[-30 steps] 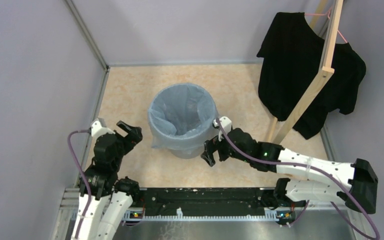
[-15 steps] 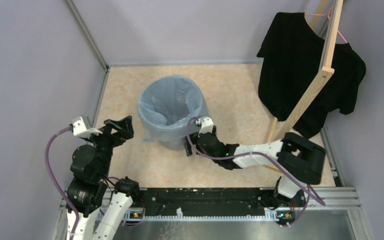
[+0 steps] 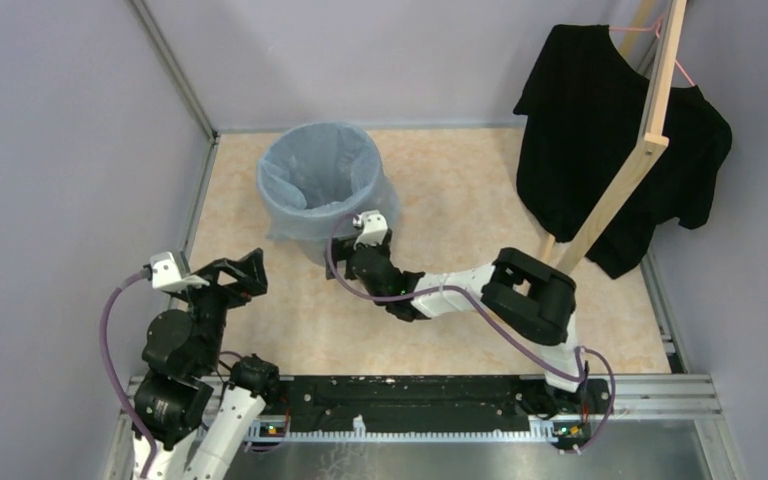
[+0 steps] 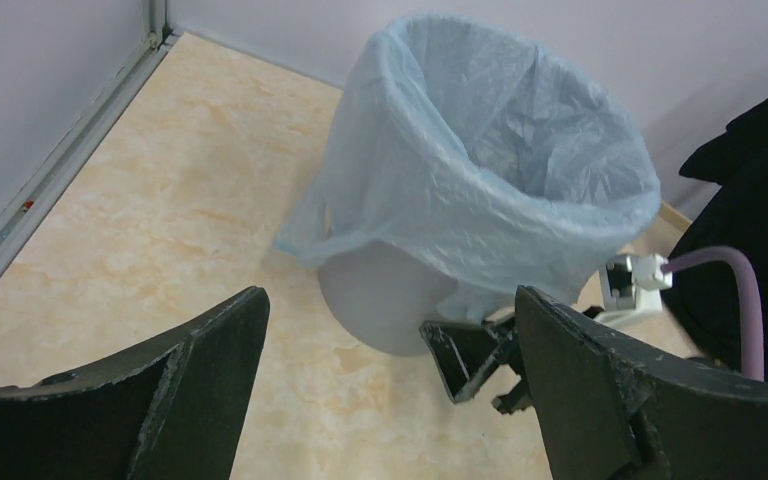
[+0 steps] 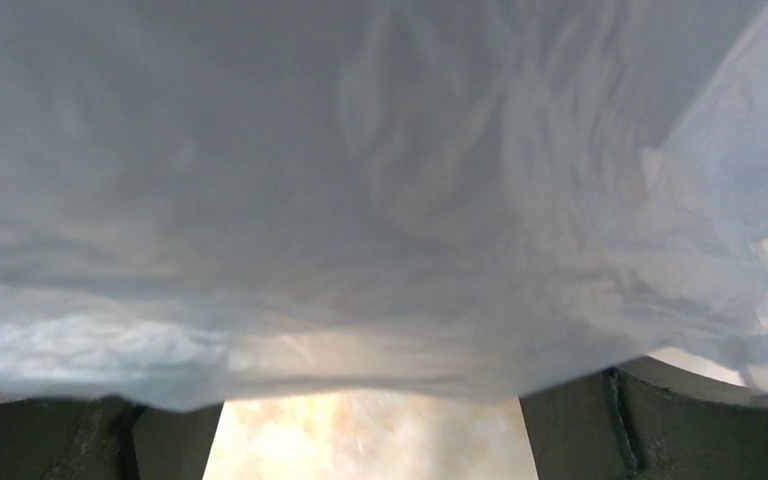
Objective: Put the trash bags into the trash bin
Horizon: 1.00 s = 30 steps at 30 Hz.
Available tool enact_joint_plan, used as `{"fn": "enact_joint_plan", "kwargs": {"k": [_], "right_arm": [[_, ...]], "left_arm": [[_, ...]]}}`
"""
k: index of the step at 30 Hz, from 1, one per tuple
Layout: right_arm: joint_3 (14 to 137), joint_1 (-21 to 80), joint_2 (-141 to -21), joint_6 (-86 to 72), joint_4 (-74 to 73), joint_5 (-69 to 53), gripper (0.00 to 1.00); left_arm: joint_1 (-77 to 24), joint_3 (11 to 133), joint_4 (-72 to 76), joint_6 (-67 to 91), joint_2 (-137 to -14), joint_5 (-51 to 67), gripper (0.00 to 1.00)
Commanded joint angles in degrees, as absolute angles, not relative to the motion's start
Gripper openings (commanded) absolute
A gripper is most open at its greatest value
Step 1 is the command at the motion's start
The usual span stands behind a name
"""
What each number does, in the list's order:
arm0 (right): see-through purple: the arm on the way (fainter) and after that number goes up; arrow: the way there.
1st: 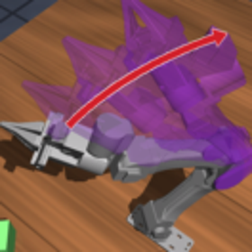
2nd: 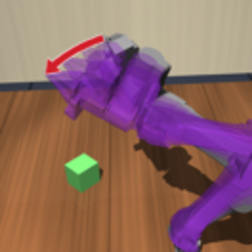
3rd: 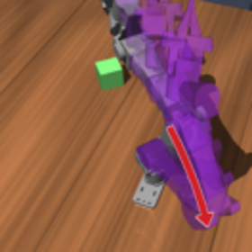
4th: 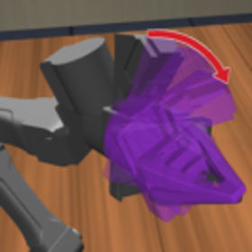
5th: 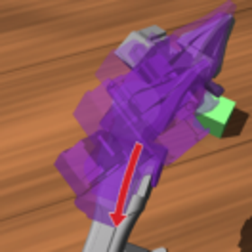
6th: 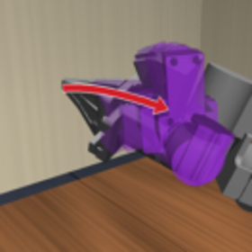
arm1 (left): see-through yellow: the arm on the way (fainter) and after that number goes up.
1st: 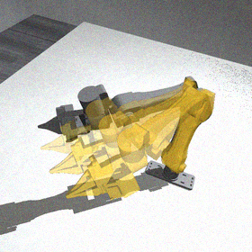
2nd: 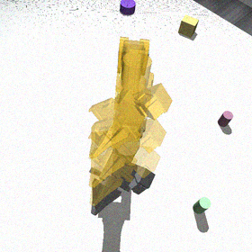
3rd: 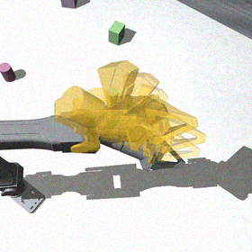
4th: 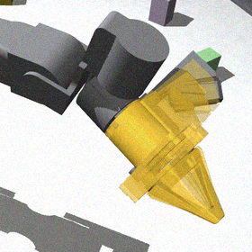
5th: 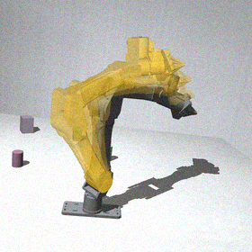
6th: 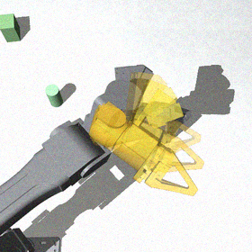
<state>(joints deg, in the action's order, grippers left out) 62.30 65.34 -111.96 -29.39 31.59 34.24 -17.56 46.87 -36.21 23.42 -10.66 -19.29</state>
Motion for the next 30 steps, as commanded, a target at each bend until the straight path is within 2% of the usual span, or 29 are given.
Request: {"fn": "enact_joint_plan", "kwargs": {"k": [1,8,17,21,23,25,27,30], "right_arm": [[71.2,64.1,-116.5,-28.6,33.7,35.6,0.98],[83.4,60.5,-126.8,-25.4,33.5,31.0,0.98],[107.9,57.1,-142.2,-16.4,29.6,24.6,0.98],[126.8,56.4,-153.7,-11.9,25.5,17.3,0.97],[144.0,56.2,-162.1,-9.7,21.8,12.0,0.97],[155.3,56.0,-169.3,-8.5,21.0,8.3,0.98],[155.3,55.6,-170.5,-8.4,23.1,6.2,0.99],[141.0,54.4,-162.4,-11.7,28.8,5.2,0.99]], "left_arm": [[-18.8,45.4,-35.5,21.5,-9.6,-21.0,0.99],[-19.8,45.4,-36.3,21.6,-8.8,-21.3,0.98],[-20.3,45.2,-36.5,21.8,-8.8,-21.7,0.98],[-20.2,45.3,-36.6,21.8,-9.8,-21.7,0.98],[-20.1,45.3,-36.5,21.7,-10.4,-21.8,0.98],[-19.9,45.3,-36.6,21.6,-11.2,-21.8,0.98],[-19.6,45.3,-36.6,21.5,-11.8,-21.6,0.98],[-18.9,45.2,-36.6,21.4,-13.2,-21.4,0.97]]}}
